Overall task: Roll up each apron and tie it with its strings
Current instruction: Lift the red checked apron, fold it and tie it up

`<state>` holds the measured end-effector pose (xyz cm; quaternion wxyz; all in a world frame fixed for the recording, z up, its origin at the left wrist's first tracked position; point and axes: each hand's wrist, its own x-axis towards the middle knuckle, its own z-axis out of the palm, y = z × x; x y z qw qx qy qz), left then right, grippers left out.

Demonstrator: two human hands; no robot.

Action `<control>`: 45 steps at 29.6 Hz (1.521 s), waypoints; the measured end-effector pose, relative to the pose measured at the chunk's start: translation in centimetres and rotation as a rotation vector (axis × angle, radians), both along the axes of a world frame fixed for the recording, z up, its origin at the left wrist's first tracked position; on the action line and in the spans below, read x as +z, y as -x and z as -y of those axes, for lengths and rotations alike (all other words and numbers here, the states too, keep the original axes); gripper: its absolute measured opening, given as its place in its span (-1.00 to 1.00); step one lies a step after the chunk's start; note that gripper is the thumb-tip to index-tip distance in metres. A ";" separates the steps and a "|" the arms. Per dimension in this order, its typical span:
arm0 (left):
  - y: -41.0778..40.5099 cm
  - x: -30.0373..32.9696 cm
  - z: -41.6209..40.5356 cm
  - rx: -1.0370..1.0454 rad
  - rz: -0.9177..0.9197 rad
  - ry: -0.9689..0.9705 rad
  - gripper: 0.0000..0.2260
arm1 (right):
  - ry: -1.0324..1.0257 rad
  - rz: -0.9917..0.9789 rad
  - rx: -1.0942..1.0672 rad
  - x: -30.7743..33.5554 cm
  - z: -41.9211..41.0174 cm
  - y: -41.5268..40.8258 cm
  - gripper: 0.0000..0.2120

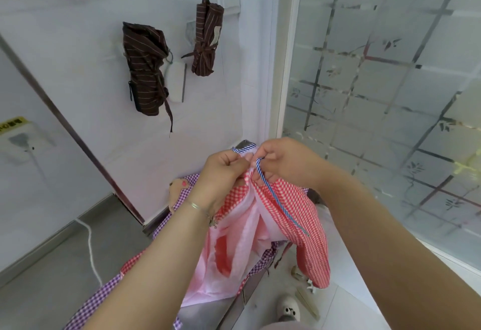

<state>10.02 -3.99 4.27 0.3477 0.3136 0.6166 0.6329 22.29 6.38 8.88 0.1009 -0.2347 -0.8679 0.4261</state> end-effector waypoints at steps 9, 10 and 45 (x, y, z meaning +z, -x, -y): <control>0.0 1.7 1.5 -0.250 -0.088 0.035 -0.86 | -0.445 -0.125 -0.031 0.1 0.5 -0.7 -0.84; -0.1 2.0 1.8 -0.300 -0.058 0.039 -0.86 | -0.461 -0.150 -0.030 -0.1 0.6 -0.7 -0.84; -9.3 0.3 -0.3 -0.366 -0.715 0.185 -0.65 | -0.093 0.011 -0.173 1.2 -0.7 -6.6 -0.42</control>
